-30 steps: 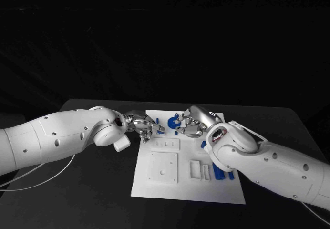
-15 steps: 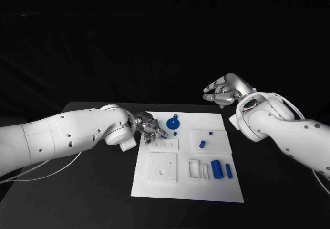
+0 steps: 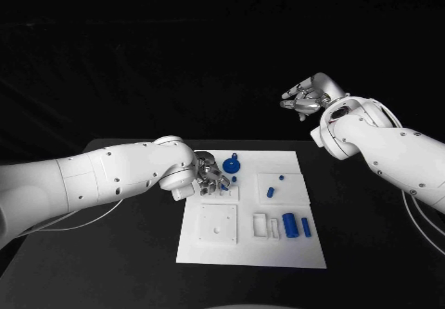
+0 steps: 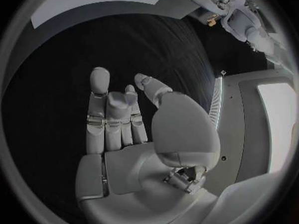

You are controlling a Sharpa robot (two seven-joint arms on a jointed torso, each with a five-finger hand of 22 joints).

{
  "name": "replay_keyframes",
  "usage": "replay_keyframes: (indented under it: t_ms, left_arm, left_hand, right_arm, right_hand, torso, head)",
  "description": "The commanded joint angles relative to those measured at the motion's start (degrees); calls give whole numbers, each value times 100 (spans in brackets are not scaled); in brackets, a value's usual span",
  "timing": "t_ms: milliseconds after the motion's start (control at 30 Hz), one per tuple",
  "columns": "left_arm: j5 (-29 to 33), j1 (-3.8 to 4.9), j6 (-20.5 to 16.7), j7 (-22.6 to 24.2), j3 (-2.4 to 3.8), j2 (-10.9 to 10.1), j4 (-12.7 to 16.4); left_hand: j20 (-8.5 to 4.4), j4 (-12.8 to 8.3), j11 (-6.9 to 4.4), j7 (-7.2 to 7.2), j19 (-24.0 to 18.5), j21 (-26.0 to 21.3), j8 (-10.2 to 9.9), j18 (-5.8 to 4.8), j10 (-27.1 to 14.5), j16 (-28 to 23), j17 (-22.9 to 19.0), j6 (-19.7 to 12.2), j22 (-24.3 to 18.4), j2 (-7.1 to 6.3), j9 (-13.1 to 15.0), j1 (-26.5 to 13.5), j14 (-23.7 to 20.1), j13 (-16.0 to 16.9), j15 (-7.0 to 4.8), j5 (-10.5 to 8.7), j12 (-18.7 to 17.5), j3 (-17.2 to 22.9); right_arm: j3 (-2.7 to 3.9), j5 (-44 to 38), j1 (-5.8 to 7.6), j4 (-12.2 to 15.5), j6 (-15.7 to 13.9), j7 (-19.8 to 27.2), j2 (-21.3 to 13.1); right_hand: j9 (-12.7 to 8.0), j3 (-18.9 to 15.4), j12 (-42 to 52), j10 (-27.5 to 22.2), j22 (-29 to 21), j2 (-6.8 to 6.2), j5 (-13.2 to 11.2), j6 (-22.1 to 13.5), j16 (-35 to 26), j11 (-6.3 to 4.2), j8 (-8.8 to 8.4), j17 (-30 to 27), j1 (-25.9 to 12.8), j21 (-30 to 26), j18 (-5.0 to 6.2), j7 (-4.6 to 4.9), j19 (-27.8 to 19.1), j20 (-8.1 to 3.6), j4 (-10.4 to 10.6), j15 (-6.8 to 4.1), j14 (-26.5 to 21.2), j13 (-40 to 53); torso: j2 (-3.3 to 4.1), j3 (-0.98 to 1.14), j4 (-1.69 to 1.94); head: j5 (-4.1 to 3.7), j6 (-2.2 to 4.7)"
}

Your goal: Assemble the parts on the task board

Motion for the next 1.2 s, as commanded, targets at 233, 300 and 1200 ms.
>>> replay_keyframes:
  t_ms: [233,300,1200]
  left_arm:
    - [-550,-12,-20,-432,3,207,-120]
    - [-609,-23,-67,-460,3,227,-138]
    - [-1073,-189,-125,-514,4,290,-111]
  left_hand:
    - [8,-611,-51,-437,38,47,34,-25,234,41,98,477,109,5,10,-79,86,11,4,105,8,538]
    - [17,-625,-48,-438,31,49,37,-19,237,44,115,483,111,1,12,-91,89,11,9,130,15,542]
    - [24,-716,-57,-445,51,88,32,11,249,15,198,516,107,11,-9,-162,158,-33,5,235,67,558]
  right_arm:
    - [5,35,55,-170,-34,240,117]
    - [5,32,58,-181,-35,242,127]
    - [5,0,63,-219,123,149,161]
  right_hand:
    - [-4,-11,-227,-108,-48,12,61,-34,-98,-5,-6,-74,2,-199,0,-18,188,5,-28,-5,-43,-329]
    - [-4,-11,-227,-108,-48,12,61,-34,-98,-5,-6,-74,2,-199,0,-18,188,5,-28,-5,-43,-329]
    - [-6,-47,-257,-140,-88,30,20,-59,-141,-3,-5,-110,-43,-275,7,-18,195,3,16,-5,-49,-435]
  torso:
    - [-3,-17,3]
    - [1,-15,-1]
    - [-13,-21,7]
  head:
    - [13,-31]
    - [-1,-42]
    - [-1,-117]
